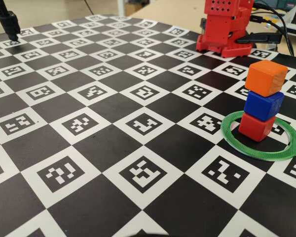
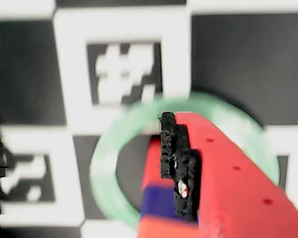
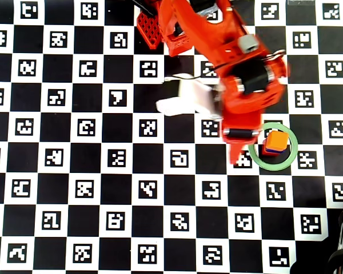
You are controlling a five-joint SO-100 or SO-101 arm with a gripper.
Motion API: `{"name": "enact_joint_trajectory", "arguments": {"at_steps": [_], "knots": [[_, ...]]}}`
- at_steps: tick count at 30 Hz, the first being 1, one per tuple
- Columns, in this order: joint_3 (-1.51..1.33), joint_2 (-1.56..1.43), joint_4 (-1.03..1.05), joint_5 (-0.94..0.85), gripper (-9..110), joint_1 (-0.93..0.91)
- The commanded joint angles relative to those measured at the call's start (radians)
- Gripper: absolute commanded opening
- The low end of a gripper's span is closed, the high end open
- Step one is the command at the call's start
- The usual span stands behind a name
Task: Grab the red cube then put it in the green circle then put the blue cube on top and finally the orange cube on top
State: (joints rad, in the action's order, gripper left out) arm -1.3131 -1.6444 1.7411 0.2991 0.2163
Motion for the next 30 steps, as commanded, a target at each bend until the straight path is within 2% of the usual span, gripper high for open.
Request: {"name": "enact_joint_trajectory", "arguments": {"at_steps": [1,6,16,22,30], "knots": [[-0.048,-0.112,0.038,-0.087,14,-0.075],[-0.207,-0.209,-0.049,-0.175,5,-0.135],[-0.495,-0.414,-0.285,-0.420,-6,-0.175],[-0.727,-0.597,-0.459,-0.598,-6,-0.179],[-1.106,-0.907,-0.733,-0.969,-6,-0.202]]}}
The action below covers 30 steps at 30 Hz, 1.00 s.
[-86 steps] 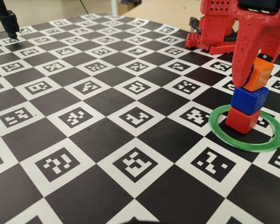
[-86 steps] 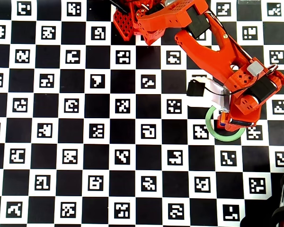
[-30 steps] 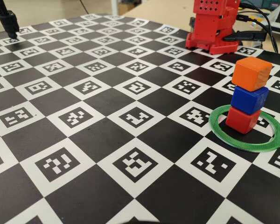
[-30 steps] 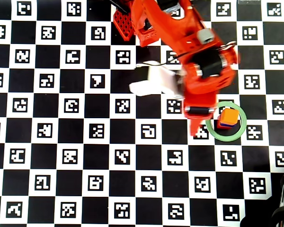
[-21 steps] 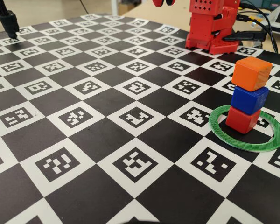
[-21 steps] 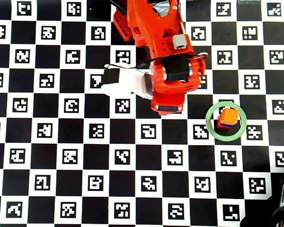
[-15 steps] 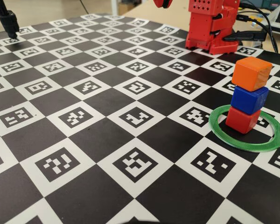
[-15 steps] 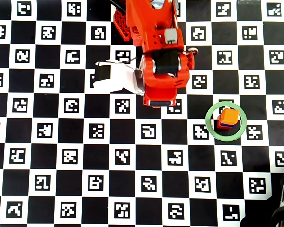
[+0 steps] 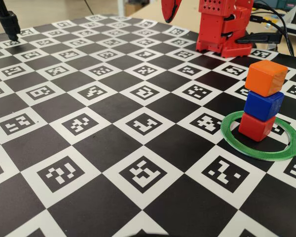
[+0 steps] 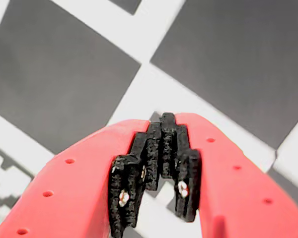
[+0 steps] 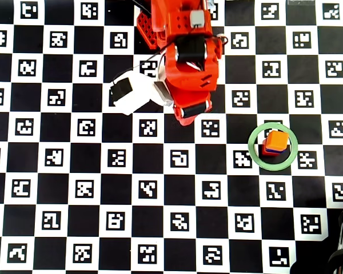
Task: Grab the red cube then put it in the green circle then put the blue cube on top and finally the orange cube on top
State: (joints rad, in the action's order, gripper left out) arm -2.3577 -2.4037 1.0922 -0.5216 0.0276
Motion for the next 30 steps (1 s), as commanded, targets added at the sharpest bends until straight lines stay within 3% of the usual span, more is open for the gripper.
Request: {"name": "enact_joint_trajectory", "arguments": {"at_steps": [1,11,17,25,30], "knots": [[-0.100,-0.176,-0.117,-0.184,-6,-0.018],[-0.354,-0.371,-0.388,-0.417,-5,-0.009],[-0.609,-0.572,-0.548,-0.655,-6,-0.031],[-0.819,-0.709,-0.549,-0.824,-6,-0.009],[-0.822,-0.752,-0.357,-0.818,-6,-0.006]]}}
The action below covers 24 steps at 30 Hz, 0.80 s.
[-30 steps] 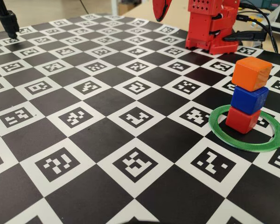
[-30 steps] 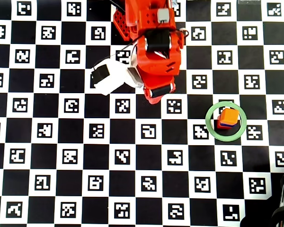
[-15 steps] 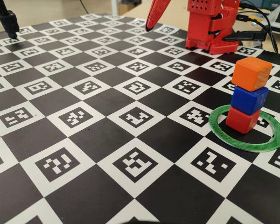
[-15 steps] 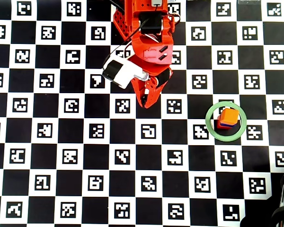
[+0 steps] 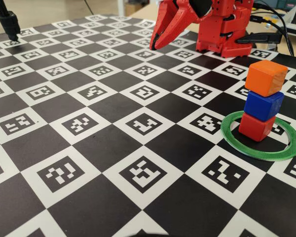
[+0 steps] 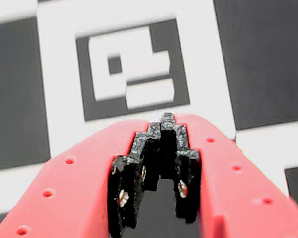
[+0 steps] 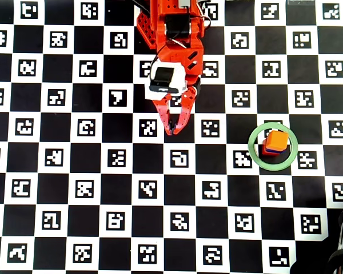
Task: Grab the red cube then put it in the green circle then put the blue cube on top and finally the orange cube on top
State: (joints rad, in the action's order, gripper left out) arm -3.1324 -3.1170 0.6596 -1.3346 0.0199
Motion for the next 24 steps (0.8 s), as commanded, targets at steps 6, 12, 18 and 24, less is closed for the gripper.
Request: {"name": "enact_joint_trajectory", "arguments": {"at_steps": [6,12,18,24], "knots": [[-0.048,-0.100,0.374,0.120,-6,0.017],[-0.048,-0.181,0.465,0.161,-6,0.020],[-0.049,-0.227,0.646,-0.064,-6,0.014],[-0.049,-0.242,0.701,-0.187,-6,-0.026]]}}
